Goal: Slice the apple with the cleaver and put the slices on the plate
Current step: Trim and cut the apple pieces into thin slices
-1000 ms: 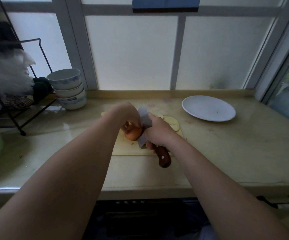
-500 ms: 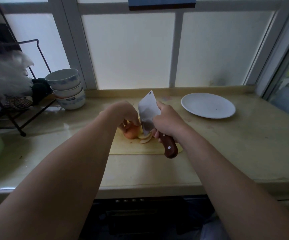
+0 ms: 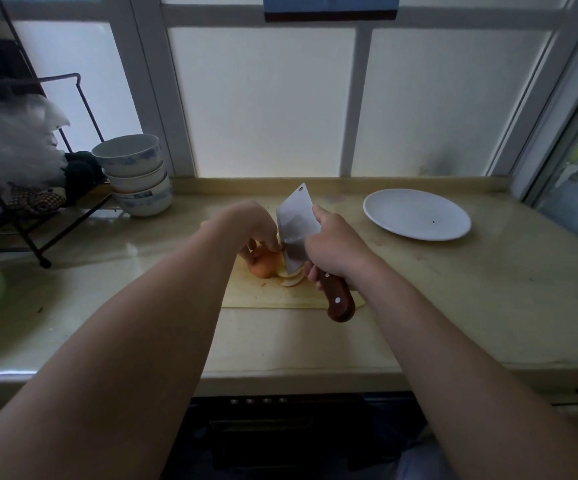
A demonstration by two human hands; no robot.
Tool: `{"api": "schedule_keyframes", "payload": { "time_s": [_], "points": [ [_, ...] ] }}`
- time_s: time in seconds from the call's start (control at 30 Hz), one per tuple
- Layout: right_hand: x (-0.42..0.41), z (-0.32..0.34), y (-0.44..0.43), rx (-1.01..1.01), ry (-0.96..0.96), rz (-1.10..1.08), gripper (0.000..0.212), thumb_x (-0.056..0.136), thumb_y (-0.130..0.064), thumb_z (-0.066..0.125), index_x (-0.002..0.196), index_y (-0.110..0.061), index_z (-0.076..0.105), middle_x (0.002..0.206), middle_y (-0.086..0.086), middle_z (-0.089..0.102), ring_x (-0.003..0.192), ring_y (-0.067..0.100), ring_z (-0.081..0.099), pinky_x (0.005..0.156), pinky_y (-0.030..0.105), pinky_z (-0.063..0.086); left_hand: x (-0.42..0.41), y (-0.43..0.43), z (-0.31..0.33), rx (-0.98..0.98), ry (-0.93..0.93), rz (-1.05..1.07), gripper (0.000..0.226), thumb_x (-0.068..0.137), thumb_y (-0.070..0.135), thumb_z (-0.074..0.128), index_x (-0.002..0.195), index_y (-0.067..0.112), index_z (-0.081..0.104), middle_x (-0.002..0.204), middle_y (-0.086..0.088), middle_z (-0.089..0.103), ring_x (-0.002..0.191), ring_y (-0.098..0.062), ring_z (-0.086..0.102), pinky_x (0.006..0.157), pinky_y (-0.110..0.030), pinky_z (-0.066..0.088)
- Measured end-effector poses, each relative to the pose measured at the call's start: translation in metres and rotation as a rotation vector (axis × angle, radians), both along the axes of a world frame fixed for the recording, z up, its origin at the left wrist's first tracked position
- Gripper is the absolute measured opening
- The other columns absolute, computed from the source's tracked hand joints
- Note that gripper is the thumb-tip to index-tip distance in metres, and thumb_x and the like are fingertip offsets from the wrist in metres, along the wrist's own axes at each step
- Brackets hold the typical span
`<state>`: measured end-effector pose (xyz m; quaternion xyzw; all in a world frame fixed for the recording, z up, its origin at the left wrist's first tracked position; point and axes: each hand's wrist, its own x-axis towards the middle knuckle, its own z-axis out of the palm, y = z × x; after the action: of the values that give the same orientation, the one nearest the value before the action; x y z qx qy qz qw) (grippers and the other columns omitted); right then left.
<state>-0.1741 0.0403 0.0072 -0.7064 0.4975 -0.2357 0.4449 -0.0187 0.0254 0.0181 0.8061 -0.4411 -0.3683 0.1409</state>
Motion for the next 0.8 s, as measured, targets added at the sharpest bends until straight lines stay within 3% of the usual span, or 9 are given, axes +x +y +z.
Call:
{"api": "schedule_keyframes", "payload": {
  "time_s": [0.2, 0.5, 0.63, 0.8],
  "points": [
    [-0.002, 0.005, 0.010, 0.027, 0.061, 0.007, 0.093, 0.087, 0.005, 0.036, 0.167, -0.034, 0.010, 0.079, 0.020, 0.073, 0.054, 0.023, 0.066, 0.047, 0.029, 0.053, 0.001, -0.002, -0.001, 0.015, -0.005, -0.009, 0.057, 0.093, 0.009, 0.070, 0.142, -0.004, 0.044, 0.141, -0.026, 0.049, 0.121, -0.043, 0.058, 0.102, -0.047, 0.052],
    [0.009, 0.010, 0.018, -0.032, 0.166, 0.037, 0.091, 0.094, 0.003, 0.041, 0.168, -0.029, -0.001, 0.087, 0.015, 0.071, 0.052, 0.017, 0.065, 0.048, 0.029, 0.055, 0.004, -0.006, -0.002, 0.036, -0.041, -0.050, 0.050, 0.093, 0.008, 0.069, 0.138, -0.003, 0.049, 0.135, -0.025, 0.053, 0.115, -0.041, 0.062, 0.103, -0.046, 0.052],
    [0.027, -0.006, 0.013, -0.067, 0.232, 0.062, 0.078, 0.091, 0.004, 0.049, 0.161, -0.021, 0.024, 0.090, 0.013, 0.070, 0.052, 0.020, 0.067, 0.046, 0.030, 0.054, 0.005, -0.005, -0.004, 0.013, -0.062, -0.057, 0.049, 0.092, 0.008, 0.070, 0.135, -0.004, 0.052, 0.129, -0.026, 0.056, 0.113, -0.040, 0.063, 0.101, -0.047, 0.052],
    [0.039, -0.018, 0.010, -0.078, 0.245, 0.077, 0.070, 0.099, -0.005, 0.048, 0.161, -0.024, 0.023, 0.088, 0.012, 0.069, 0.049, 0.018, 0.067, 0.041, 0.025, 0.050, 0.006, -0.005, -0.005, -0.039, -0.061, -0.074, 0.046, 0.093, 0.007, 0.068, 0.133, -0.006, 0.051, 0.129, -0.026, 0.057, 0.114, -0.040, 0.063, 0.101, -0.046, 0.052]
  ]
}}
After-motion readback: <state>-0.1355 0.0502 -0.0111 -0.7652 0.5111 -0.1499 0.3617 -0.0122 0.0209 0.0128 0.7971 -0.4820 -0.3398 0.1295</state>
